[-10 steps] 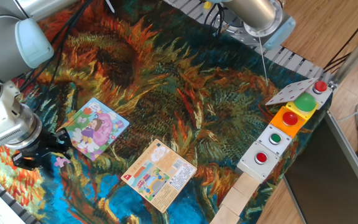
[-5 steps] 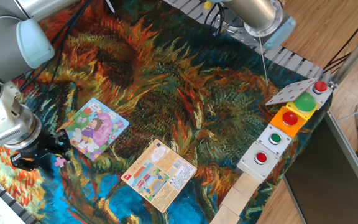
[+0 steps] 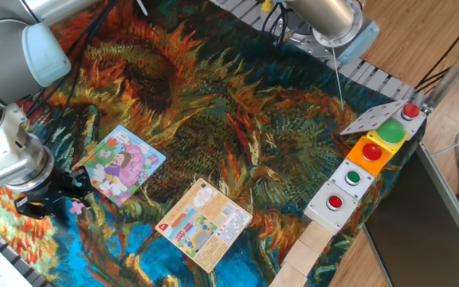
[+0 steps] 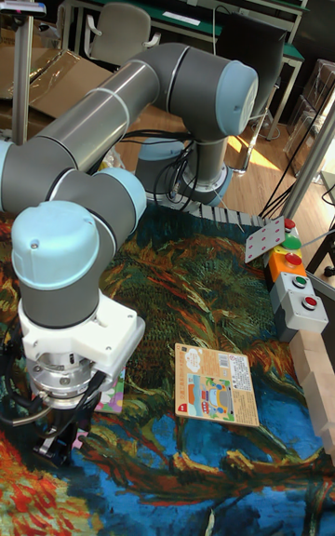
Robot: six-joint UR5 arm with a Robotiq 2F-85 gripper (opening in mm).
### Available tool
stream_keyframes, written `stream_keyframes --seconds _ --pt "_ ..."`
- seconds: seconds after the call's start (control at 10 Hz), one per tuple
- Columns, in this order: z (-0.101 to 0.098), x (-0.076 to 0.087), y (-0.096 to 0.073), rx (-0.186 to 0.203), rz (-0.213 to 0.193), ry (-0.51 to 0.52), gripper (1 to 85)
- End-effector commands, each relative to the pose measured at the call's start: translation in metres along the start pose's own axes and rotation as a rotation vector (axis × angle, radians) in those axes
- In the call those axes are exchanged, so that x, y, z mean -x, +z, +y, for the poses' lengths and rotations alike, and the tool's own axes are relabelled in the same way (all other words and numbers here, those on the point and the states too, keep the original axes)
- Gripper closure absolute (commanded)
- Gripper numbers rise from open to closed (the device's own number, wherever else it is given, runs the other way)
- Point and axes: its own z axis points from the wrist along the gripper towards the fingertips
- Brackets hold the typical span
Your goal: Assemble one piece of a puzzle
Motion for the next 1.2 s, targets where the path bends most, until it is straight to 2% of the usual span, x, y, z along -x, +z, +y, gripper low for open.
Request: stream_keyframes --seconds 0.0,1.1 --pt "0.002 0.002 -0.001 -0.001 -0.015 0.014 35.3" --pt "0.003 -0.009 0.0 -0.024 0.01 0.01 35.3"
